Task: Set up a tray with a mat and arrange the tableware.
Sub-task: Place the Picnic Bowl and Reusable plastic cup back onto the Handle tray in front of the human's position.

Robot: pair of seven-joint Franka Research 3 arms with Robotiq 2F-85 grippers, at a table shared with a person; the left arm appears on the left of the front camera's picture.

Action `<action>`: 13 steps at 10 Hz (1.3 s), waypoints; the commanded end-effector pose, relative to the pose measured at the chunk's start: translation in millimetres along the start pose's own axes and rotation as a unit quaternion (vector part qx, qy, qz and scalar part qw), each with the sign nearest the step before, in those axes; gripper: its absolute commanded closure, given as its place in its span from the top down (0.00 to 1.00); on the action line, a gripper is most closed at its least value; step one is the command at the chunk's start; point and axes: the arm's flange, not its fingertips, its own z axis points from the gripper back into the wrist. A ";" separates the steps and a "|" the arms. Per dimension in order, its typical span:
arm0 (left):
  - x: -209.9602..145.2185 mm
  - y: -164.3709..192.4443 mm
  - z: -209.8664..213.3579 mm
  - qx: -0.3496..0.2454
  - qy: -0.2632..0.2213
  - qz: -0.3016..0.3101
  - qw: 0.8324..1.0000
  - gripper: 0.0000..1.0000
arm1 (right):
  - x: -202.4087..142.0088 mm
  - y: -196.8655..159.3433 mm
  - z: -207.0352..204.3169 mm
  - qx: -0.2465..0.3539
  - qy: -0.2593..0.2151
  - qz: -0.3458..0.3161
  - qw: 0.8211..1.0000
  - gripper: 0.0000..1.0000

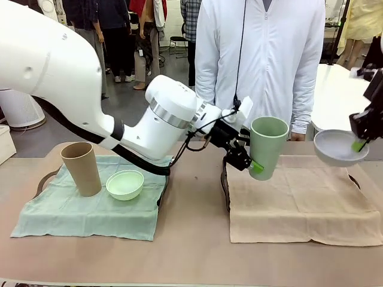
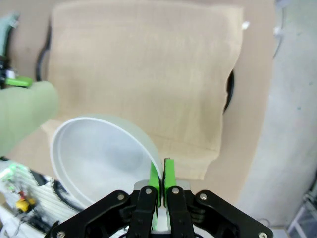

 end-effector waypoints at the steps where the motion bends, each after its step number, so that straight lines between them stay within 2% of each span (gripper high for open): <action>1: -7.9 11.0 -15.3 -0.002 -0.019 0.012 1.000 0.81 | 3.1 -2.4 -30.5 -0.005 0.000 0.017 1.000 0.05; 2: 0.0 0.0 0.0 0.000 0.000 0.000 1.000 0.81 | 0.0 0.0 0.0 0.000 0.000 0.000 1.000 0.05; 3: 0.0 0.0 0.0 0.000 0.000 0.000 1.000 0.81 | 0.0 0.0 0.0 0.000 0.000 0.000 1.000 0.05; 6: -35.0 15.9 -27.8 -0.008 -0.001 0.020 1.000 0.81 | 13.8 -19.2 -60.8 -0.001 0.022 -0.005 1.000 0.05; 11: -73.2 28.4 -53.0 -0.018 -0.003 -0.001 1.000 0.81 | 31.7 -43.7 -129.0 -0.004 0.017 -0.018 1.000 0.05; 13: -75.2 26.0 -57.6 -0.022 -0.004 0.001 1.000 0.81 | 33.4 -45.1 -150.1 -0.009 0.012 -0.021 1.000 0.05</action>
